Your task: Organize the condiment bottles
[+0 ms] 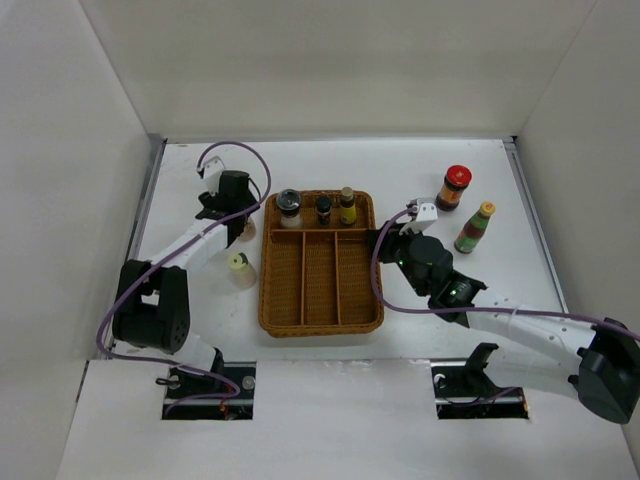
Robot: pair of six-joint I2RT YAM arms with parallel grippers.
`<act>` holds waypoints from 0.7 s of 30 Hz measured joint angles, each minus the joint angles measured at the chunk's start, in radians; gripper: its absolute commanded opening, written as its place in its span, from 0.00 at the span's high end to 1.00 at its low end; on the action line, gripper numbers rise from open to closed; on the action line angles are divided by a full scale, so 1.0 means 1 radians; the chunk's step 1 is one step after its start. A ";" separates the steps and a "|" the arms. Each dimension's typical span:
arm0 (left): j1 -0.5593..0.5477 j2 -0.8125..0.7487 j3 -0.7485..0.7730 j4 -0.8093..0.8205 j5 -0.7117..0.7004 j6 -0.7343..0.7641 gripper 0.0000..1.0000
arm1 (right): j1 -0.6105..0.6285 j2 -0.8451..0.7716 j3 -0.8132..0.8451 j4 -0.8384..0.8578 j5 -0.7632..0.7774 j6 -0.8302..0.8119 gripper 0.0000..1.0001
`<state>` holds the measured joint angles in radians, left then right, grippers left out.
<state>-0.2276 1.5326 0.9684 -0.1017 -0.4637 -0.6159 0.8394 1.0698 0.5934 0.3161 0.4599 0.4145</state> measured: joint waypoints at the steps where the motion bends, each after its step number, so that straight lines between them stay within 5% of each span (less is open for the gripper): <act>1: 0.000 0.003 0.000 0.000 0.000 0.000 0.41 | 0.000 0.000 0.000 0.000 0.000 0.000 0.52; 6: -0.003 0.011 0.000 0.000 -0.001 0.000 0.43 | 0.000 0.000 0.000 0.000 0.000 0.000 0.52; 14: -0.010 0.014 0.000 0.003 -0.006 0.007 0.67 | 0.000 0.000 0.000 0.001 -0.001 0.000 0.46; 21: -0.024 -0.028 -0.024 0.001 -0.024 0.007 0.68 | 0.000 0.000 0.000 0.005 -0.001 0.000 0.46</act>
<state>-0.2520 1.5043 0.9440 -0.1009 -0.4873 -0.6090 0.8394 1.0698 0.5934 0.3210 0.4591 0.4149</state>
